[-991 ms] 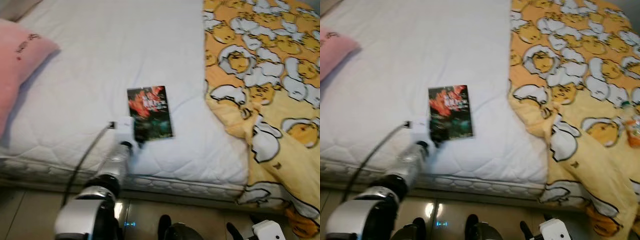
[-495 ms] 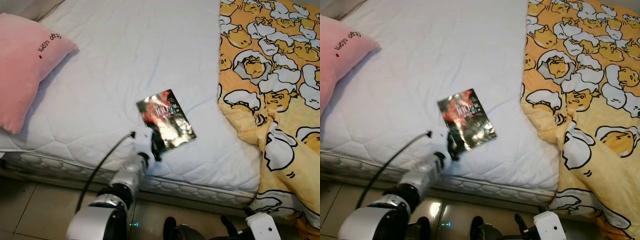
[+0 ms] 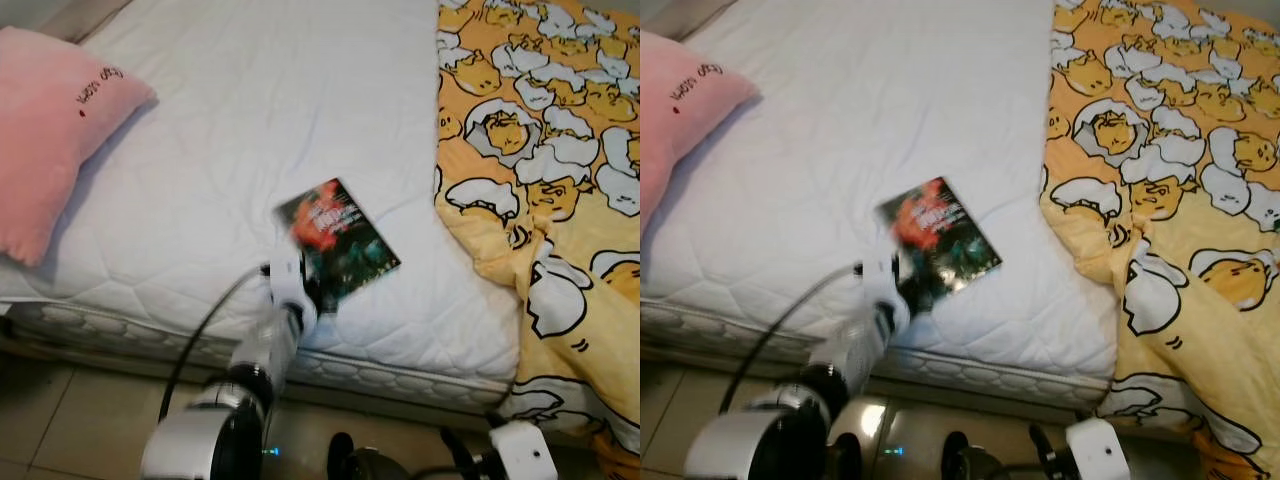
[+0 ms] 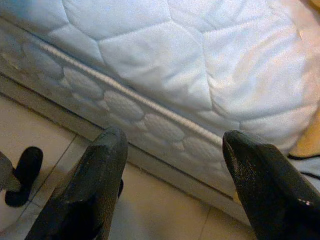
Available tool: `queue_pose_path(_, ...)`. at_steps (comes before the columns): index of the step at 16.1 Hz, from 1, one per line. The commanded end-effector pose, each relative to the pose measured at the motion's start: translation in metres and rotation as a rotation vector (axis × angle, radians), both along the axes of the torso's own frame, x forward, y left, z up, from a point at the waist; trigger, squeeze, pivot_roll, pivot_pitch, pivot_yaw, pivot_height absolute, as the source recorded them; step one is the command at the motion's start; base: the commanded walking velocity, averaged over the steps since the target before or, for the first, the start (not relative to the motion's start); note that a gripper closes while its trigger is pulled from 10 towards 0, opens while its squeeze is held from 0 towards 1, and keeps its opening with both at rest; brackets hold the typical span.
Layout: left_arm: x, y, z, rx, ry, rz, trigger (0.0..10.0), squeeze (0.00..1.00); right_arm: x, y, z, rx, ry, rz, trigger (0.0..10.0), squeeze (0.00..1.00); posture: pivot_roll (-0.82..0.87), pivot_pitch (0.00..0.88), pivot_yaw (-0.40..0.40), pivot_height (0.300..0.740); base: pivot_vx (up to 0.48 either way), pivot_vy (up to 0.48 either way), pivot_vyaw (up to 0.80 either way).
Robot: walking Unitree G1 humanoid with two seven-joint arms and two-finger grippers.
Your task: Clean up the room
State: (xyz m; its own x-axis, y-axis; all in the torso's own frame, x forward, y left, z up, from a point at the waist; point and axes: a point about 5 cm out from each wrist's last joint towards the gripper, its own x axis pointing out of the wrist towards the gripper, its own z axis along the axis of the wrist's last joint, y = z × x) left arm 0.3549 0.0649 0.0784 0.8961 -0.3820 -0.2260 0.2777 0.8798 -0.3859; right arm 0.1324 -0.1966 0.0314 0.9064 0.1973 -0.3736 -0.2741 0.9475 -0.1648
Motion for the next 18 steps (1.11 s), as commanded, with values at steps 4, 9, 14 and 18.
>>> queue_pose_path(4, 0.014, 0.035, 0.038, 0.008, -0.270, -0.029, 0.0, 0.00, 0.041, -0.002, -0.010, -0.005, -0.058, -0.048, 10.0, 0.00, 0.00, 0.100, -0.046, 0.740, 0.000, 0.000, 0.00)
queue_pose_path(9, 0.023, 0.092, 0.061, 0.397, -0.415, 0.042, 0.0, 0.00, 0.120, 0.012, 0.011, 0.074, -0.229, -0.099, 10.0, 0.00, 0.11, 0.000, 0.007, 0.740, 0.000, 0.000, 0.00)
queue_pose_path(14, 0.020, 0.079, 0.065, 0.410, -0.477, 0.092, 0.0, 0.00, 0.155, 0.019, 0.076, 0.211, -0.525, -0.164, 10.0, 0.00, 0.10, 0.000, 0.032, 0.740, 0.000, 0.000, 0.00)
queue_pose_path(18, 0.024, 0.057, 0.075, 0.341, -0.496, 0.014, 10.0, 0.00, 0.161, 0.025, 0.083, 0.239, -0.564, -0.192, 10.0, 0.00, 0.09, 0.000, 0.040, 0.740, 0.000, 0.120, 0.00)
